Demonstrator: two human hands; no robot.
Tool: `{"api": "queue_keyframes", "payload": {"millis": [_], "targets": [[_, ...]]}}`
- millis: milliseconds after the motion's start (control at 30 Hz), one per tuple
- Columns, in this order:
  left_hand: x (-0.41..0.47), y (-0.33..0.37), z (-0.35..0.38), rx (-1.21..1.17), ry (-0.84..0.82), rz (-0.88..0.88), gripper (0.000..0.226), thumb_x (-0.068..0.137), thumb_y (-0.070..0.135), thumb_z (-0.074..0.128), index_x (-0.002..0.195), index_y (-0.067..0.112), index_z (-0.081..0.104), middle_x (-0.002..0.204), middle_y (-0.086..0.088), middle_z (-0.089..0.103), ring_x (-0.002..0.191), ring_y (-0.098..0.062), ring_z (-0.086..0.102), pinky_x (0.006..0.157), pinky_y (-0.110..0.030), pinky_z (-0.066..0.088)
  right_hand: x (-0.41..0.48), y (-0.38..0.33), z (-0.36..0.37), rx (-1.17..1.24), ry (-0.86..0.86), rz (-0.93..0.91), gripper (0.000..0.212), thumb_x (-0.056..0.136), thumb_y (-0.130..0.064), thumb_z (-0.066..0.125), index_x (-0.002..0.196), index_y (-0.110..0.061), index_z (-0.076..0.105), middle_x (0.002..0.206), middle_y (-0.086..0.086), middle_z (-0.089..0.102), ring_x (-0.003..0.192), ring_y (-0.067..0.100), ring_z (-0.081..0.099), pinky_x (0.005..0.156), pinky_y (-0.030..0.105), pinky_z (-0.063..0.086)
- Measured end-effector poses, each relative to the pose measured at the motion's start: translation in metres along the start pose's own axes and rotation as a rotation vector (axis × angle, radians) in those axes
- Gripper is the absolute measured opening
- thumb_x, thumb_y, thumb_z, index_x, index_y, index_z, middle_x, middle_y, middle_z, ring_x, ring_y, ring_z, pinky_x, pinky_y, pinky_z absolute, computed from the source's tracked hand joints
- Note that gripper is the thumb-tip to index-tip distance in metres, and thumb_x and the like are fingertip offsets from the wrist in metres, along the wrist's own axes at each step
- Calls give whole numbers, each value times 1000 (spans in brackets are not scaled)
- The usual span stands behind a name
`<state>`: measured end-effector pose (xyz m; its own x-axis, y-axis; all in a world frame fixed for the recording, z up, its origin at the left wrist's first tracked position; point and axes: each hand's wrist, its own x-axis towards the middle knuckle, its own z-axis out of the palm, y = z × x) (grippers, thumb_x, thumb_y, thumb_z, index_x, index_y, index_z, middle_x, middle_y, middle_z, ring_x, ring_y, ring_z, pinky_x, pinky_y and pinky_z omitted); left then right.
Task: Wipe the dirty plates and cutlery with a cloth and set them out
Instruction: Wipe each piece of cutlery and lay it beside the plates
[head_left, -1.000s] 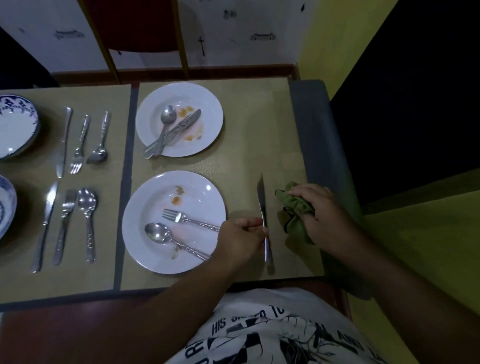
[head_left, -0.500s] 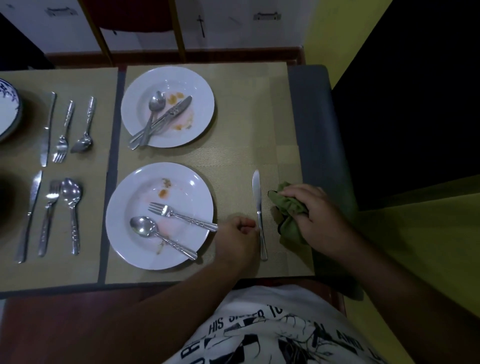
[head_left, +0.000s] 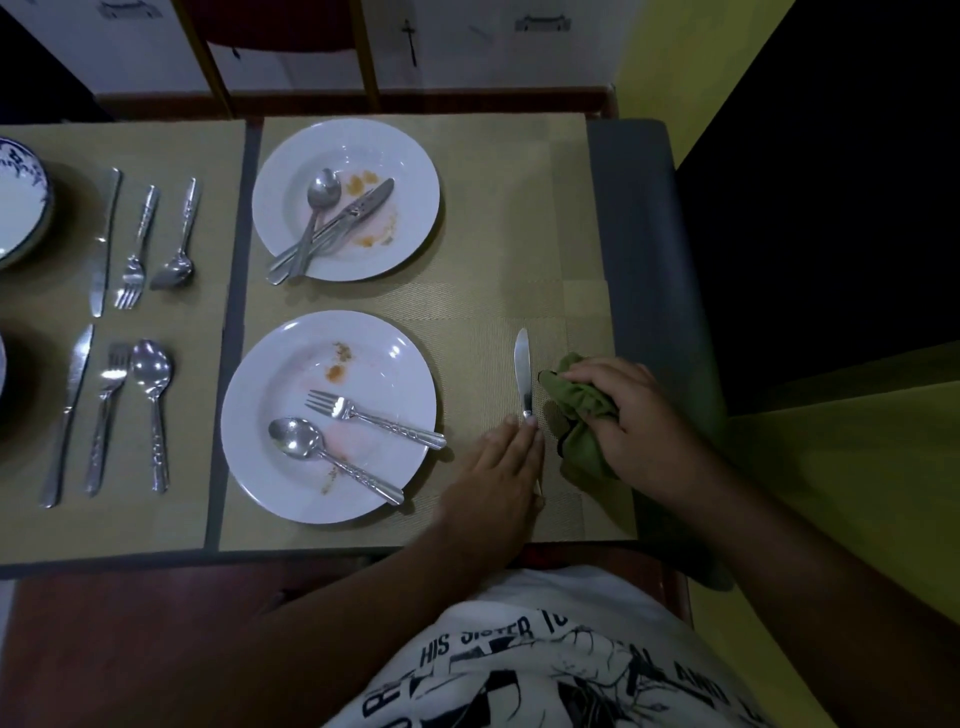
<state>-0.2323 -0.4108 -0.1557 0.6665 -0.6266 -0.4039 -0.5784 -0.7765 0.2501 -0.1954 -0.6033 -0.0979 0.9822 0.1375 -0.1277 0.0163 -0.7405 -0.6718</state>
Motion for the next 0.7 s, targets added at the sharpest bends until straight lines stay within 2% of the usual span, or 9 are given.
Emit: {"api": "queue_keyframes", "payload": {"millis": [167,300,367,467,500,600,700], "targets": [[-3,-3,9,-17,46,-29,68,106,37,27,159,7,-2,169,-14,-6,156,-30,-6,127,-43,3,-3,-4,4,-38,-22,-13,48,81,8,60,121,-19,63,123,-4,57,113,10,43,94,4,24],[-16,-10,10,-56,67,-73,66,106,32,27,159,5,0,169,-15,-3,156,-31,-4,126,-42,1,-8,-7,10,-49,-43,-20,51,80,10,58,122,-18,63,124,-5,56,114,6,40,95,-1,19],[-23,-13,9,-47,49,-99,66,106,32,24,160,5,-2,169,-15,-6,156,-30,-6,127,-44,4,-9,-11,14,-51,-58,-32,52,79,11,59,122,-19,63,125,-4,57,117,11,43,98,6,23],[-29,-17,9,-48,76,-108,66,104,28,24,159,2,-1,169,-18,-4,156,-32,-6,127,-40,-4,-10,-16,23,-65,-86,-55,50,80,9,59,121,-19,63,125,-4,57,118,16,45,98,21,30],[-30,-17,8,-41,84,-107,66,104,27,25,159,1,0,168,-19,-3,156,-32,-6,126,-39,-6,-11,-18,25,-73,-96,-59,50,80,8,60,122,-19,63,126,-4,57,119,16,44,98,21,30],[-35,-19,7,-31,68,-112,66,104,26,25,159,1,-2,168,-19,-5,156,-32,-7,127,-40,-3,-12,-20,31,-101,-122,-73,52,78,9,60,121,-19,63,125,-4,57,118,14,41,97,8,21],[-39,-19,3,-48,67,-121,65,104,25,24,159,0,0,168,-20,-4,156,-33,-5,127,-41,-2,-14,-21,33,-129,-135,-74,52,75,11,59,119,-17,64,122,-2,58,114,17,42,93,6,20]]}}
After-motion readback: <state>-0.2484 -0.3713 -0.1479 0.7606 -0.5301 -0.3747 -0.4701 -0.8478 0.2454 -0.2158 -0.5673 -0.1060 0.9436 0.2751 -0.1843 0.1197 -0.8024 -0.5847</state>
